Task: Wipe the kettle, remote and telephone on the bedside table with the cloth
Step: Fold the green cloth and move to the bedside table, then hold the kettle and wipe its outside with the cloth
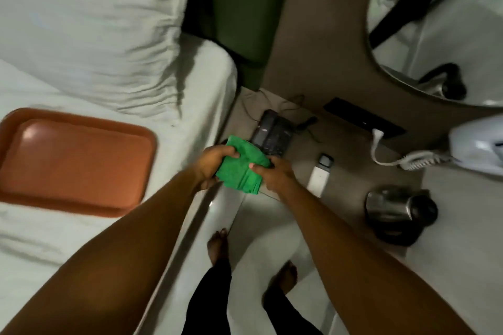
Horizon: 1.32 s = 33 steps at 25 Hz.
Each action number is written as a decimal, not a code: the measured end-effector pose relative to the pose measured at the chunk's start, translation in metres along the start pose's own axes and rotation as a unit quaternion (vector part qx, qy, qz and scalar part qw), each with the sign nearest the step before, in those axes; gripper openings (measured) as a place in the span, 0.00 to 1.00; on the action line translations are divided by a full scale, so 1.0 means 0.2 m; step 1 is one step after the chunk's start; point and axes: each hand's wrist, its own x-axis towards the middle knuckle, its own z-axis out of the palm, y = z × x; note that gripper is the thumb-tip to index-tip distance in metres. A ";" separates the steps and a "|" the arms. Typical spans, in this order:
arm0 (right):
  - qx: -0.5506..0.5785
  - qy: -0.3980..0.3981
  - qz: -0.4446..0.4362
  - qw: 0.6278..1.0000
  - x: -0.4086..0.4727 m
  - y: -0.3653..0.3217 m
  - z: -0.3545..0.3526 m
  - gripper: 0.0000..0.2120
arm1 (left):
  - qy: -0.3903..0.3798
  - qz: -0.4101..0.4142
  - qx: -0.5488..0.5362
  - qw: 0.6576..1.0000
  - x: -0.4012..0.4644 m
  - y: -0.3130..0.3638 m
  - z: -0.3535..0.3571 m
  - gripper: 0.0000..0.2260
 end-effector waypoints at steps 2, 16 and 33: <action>0.009 0.060 0.015 0.998 -0.04 0.14 -0.28 0.10 | -0.053 -0.031 0.046 0.997 0.08 -0.07 0.33 0.20; -0.137 0.412 -0.012 0.901 -0.11 0.99 -1.77 0.12 | 0.026 -0.051 0.017 0.998 0.72 -0.98 1.62 0.16; -0.240 0.459 -0.058 0.854 0.18 1.30 -1.86 0.23 | -0.088 0.017 -0.084 0.992 1.25 -1.20 2.17 0.26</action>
